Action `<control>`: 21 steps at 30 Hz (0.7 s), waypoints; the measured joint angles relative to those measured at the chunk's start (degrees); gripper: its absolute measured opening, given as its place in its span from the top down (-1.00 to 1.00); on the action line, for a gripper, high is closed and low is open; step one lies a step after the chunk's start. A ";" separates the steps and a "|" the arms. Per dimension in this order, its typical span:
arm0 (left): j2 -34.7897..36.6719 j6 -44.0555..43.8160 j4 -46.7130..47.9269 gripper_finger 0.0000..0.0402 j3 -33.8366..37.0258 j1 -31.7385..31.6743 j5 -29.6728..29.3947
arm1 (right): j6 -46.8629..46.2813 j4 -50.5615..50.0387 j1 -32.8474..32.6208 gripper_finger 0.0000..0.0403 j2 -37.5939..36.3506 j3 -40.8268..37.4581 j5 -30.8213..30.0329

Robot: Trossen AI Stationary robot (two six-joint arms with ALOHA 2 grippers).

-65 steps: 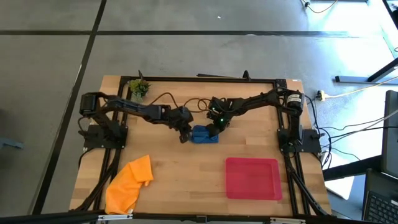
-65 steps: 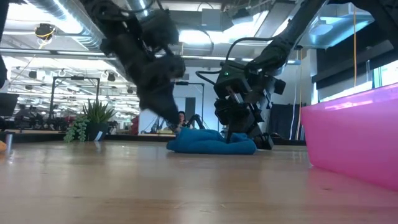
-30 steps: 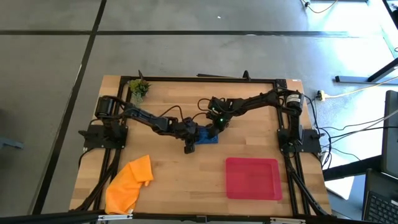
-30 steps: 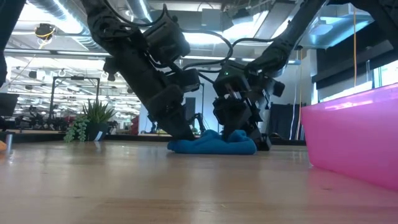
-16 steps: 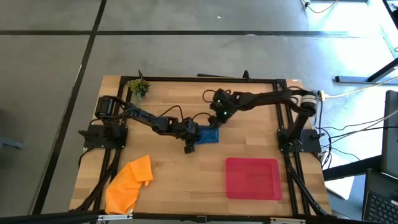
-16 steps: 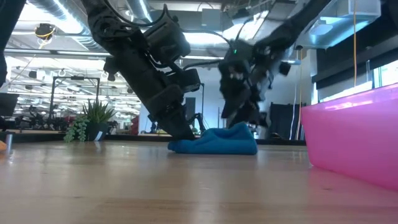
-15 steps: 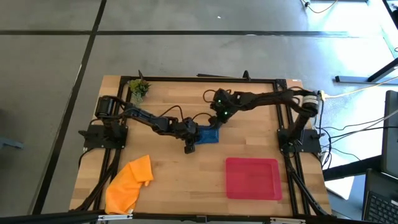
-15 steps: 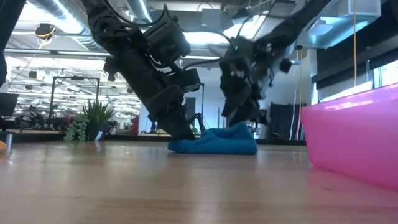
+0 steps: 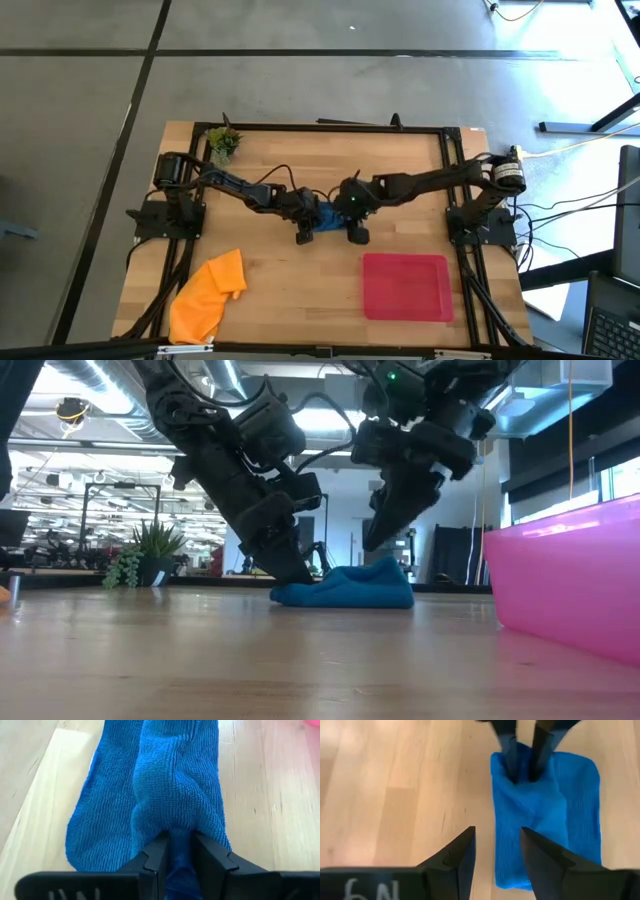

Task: Roll microfiber towels into tight, uniform cylinder then place into a basket
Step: Roll the blue microfiber towel

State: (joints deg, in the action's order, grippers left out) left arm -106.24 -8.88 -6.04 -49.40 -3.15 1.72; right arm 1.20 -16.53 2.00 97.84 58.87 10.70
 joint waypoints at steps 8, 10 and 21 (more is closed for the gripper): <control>-0.01 0.02 -0.02 0.60 0.02 -0.10 0.31 | 3.85 0.22 -2.28 0.24 4.79 -0.33 -1.93; 0.00 0.04 -0.02 0.60 0.02 -0.12 0.64 | 3.81 0.35 -2.31 0.24 5.97 -0.33 -3.94; -0.02 0.07 -0.02 0.60 0.02 -0.14 1.61 | 5.12 1.04 -2.58 0.25 9.22 -0.07 -9.20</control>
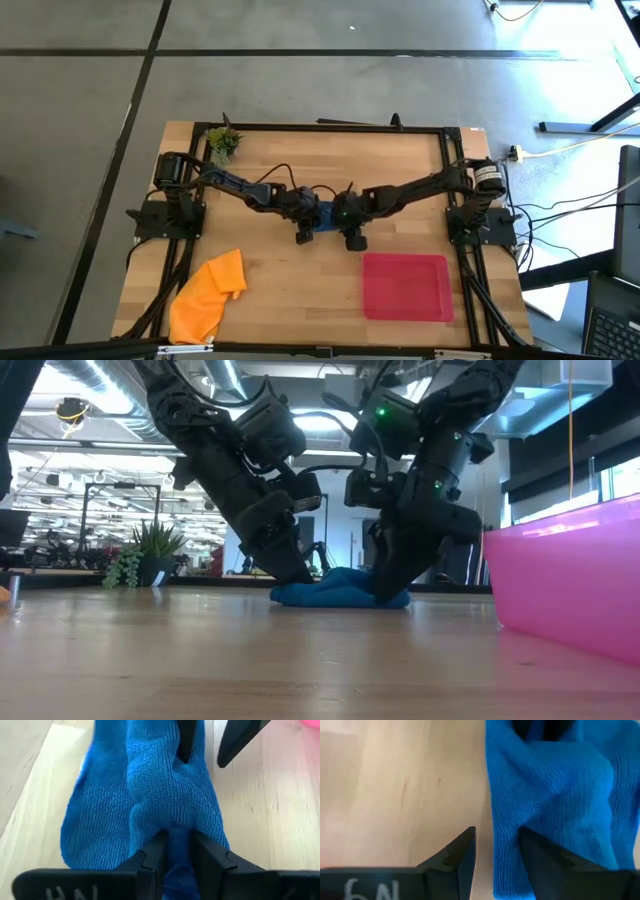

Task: Roll microfiber towels into tight, uniform cylinder then place into a basket
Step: Roll the blue microfiber towel

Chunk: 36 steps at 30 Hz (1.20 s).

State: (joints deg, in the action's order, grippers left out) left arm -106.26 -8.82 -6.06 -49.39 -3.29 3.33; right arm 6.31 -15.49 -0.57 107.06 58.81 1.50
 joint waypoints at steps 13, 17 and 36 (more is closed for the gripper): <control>0.00 0.00 0.00 0.60 0.00 -0.02 0.51 | -2.80 -0.23 0.76 0.94 0.09 -0.04 3.25; -0.02 0.02 -0.08 0.60 -0.01 0.00 0.85 | -7.63 -0.31 1.96 0.95 0.09 -0.11 12.29; -0.04 7.99 -0.52 0.60 -0.02 1.43 3.72 | -27.83 -0.59 14.79 0.98 0.31 1.88 46.74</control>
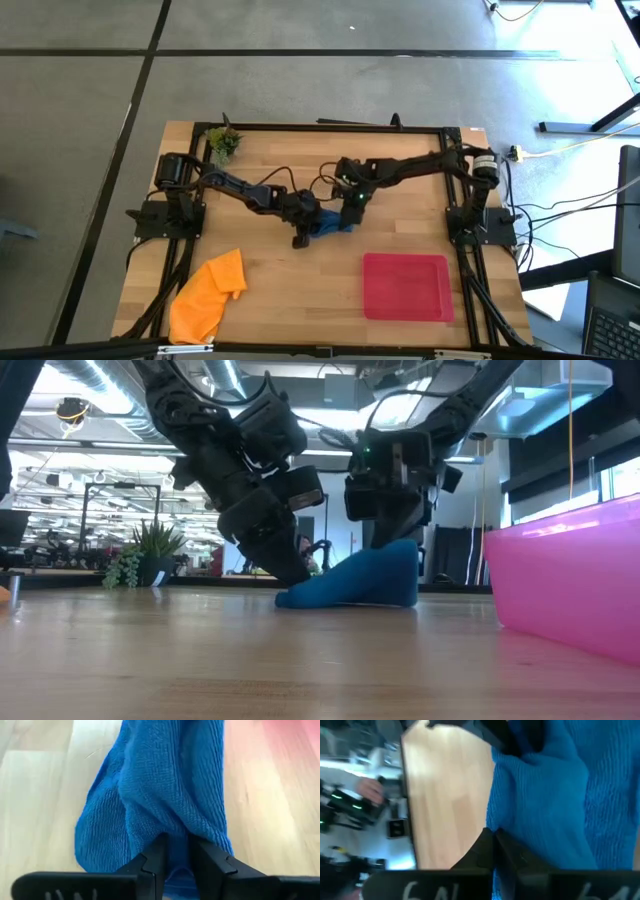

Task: Roll microfiber towels into tight, uniform cylinder then place into a basket
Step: Roll the blue microfiber towel

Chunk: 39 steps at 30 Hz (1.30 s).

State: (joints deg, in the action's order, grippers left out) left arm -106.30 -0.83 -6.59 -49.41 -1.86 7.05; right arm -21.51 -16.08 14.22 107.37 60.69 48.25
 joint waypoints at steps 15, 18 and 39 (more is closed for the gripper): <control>1.33 -0.29 0.02 0.60 0.26 0.04 -0.83 | -0.46 -0.23 0.52 0.98 -0.22 0.11 -3.00; 2.43 -0.27 1.04 0.60 0.33 0.04 -1.97 | 0.28 -0.16 -0.09 0.98 -0.22 0.11 -4.73; 4.93 2.70 0.44 0.42 0.07 0.39 -9.27 | 0.70 -0.07 -0.68 0.98 -0.28 0.13 -8.09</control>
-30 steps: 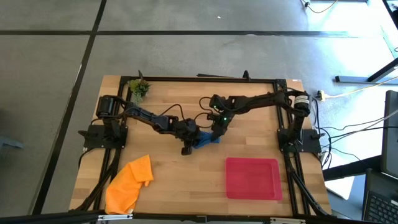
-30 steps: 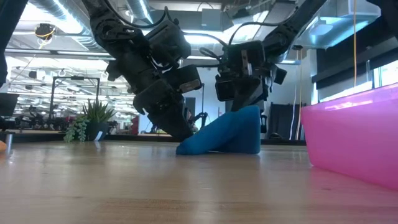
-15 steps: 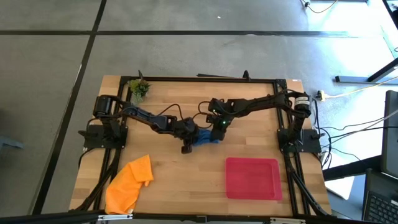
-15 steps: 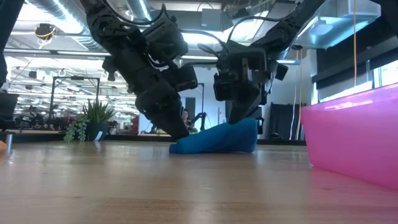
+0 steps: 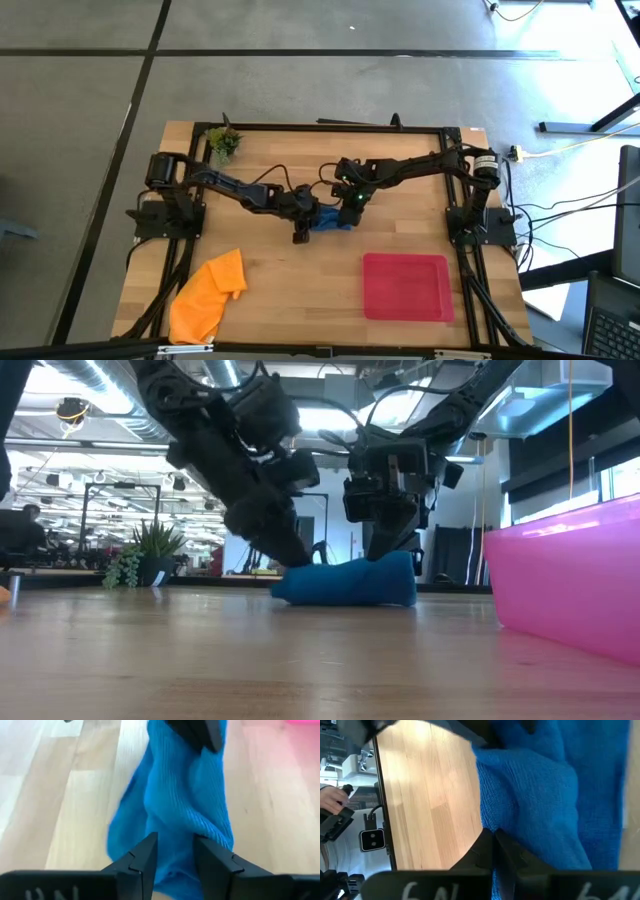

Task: Roll microfiber towels into tight, uniform cylinder then place into a basket
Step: Roll the blue microfiber towel

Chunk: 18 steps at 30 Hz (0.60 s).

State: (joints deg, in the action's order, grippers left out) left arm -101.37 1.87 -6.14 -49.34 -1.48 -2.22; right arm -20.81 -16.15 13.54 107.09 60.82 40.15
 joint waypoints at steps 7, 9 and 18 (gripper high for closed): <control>5.91 1.27 3.14 0.42 -0.02 -0.14 0.68 | 0.05 0.16 -0.02 0.98 -0.02 0.02 -0.08; 6.14 1.25 4.40 0.43 0.03 0.25 2.14 | 0.03 0.12 -0.02 0.98 -0.02 0.02 -0.62; 5.72 1.33 6.82 0.43 -0.02 4.36 -1.34 | -0.09 0.01 -0.02 0.98 -0.02 0.02 -1.70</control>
State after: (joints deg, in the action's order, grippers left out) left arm -95.66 3.20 0.68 -49.36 2.88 -3.56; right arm -20.91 -16.14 13.52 107.07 60.84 38.46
